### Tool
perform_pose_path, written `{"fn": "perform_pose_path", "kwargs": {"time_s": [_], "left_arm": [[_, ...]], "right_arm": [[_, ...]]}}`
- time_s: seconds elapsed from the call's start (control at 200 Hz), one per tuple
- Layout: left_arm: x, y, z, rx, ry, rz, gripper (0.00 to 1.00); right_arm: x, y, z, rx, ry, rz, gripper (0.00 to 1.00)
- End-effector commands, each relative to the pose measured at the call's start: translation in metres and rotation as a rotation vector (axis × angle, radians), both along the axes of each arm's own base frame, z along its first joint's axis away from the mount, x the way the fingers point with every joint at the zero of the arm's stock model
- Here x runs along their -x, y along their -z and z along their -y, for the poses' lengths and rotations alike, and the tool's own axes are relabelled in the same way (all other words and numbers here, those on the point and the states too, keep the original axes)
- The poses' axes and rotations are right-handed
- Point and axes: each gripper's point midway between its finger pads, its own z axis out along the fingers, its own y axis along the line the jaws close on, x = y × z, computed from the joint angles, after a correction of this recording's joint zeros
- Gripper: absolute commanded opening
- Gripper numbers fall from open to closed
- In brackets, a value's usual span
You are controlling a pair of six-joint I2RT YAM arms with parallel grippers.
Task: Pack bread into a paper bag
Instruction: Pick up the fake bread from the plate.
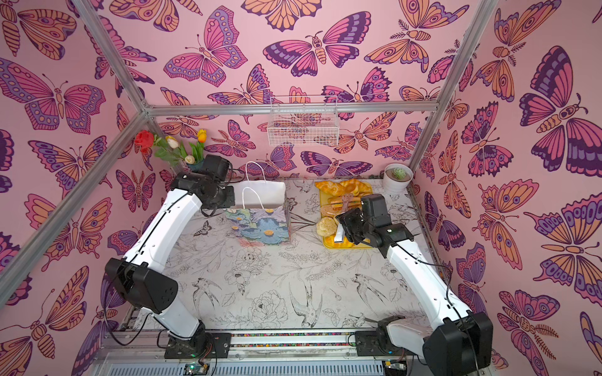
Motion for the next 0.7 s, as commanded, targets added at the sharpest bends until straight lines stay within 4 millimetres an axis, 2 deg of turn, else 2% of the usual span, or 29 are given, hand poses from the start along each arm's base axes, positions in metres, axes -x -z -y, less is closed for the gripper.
{"fn": "perform_pose_path", "kwargs": {"time_s": [0.0,0.305,0.696], "left_arm": [[0.003,-0.006,-0.004,0.002,-0.002,0.016,0.22],[0.003,-0.01,-0.002,0.015,0.007,0.024,0.22],[0.002,-0.009,0.004,0.039,0.027,0.019,0.22]], "right_arm": [[-0.009,-0.008,-0.004,-0.039,0.007,0.028,0.47],[-0.014,0.001,0.0,-0.053,0.015,0.01,0.47],[-0.002,0.006,0.002,-0.086,0.016,-0.016,0.46]]}}
